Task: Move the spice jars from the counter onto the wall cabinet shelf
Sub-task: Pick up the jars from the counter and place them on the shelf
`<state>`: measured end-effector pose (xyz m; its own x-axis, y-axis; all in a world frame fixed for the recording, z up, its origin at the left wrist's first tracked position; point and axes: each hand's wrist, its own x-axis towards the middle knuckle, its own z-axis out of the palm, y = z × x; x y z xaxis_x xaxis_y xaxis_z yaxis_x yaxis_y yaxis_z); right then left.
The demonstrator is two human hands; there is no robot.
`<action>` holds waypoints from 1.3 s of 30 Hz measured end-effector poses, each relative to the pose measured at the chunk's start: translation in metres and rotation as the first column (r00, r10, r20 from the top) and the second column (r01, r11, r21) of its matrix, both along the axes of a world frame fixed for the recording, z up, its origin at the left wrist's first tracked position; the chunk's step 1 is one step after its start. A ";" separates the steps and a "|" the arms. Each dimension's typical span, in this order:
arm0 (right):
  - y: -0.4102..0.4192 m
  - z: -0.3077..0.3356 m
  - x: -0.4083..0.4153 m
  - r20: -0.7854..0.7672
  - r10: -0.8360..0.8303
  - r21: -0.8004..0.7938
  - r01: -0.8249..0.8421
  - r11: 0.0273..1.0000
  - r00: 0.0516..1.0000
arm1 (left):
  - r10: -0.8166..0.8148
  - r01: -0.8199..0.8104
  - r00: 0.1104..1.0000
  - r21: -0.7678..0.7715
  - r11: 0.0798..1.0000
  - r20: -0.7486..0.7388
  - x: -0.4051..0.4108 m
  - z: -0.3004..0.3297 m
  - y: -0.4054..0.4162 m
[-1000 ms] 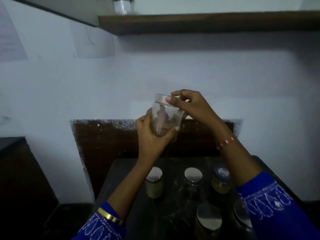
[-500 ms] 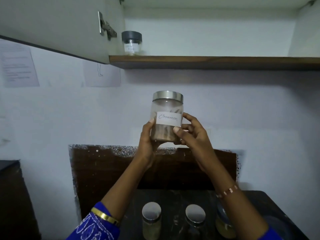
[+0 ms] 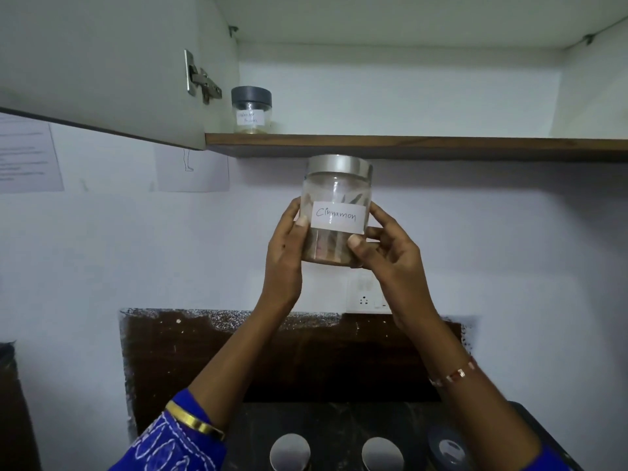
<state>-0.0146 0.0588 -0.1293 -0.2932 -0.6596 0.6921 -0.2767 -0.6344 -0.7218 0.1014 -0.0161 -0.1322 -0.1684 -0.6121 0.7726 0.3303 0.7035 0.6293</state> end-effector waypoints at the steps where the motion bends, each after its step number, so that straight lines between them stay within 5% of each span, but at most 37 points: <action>1: -0.002 0.007 -0.002 -0.015 0.002 -0.010 -0.002 1.000 1.000 | 0.013 -0.013 1.000 -0.015 1.000 0.007 0.000 0.004 -0.003; 10: -0.049 0.106 -0.007 -0.047 0.109 -0.080 -0.113 0.990 0.993 | 0.137 -0.131 0.989 -0.109 0.985 0.053 0.005 0.101 -0.039; 22: -0.151 0.182 -0.008 -0.231 -0.086 -0.100 0.064 0.993 0.969 | 0.358 -0.347 0.926 -0.103 0.932 0.123 -0.001 0.183 -0.123; 32: -0.206 0.207 -0.031 -0.482 -0.250 0.067 0.320 0.945 0.840 | 0.445 -0.461 0.793 -0.068 0.885 0.416 -0.014 0.206 -0.181; 39: -0.243 0.226 -0.041 -0.436 -0.208 0.223 0.329 0.918 0.876 | 0.435 -0.486 0.680 -0.081 0.870 0.591 -0.019 0.216 -0.195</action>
<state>-0.0556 -0.1839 0.0965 -0.2291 -0.7786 0.5843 -0.7060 -0.2803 -0.6504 0.0820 -0.2110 0.0834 -0.2412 -0.7851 0.5705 -0.4629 0.6097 0.6434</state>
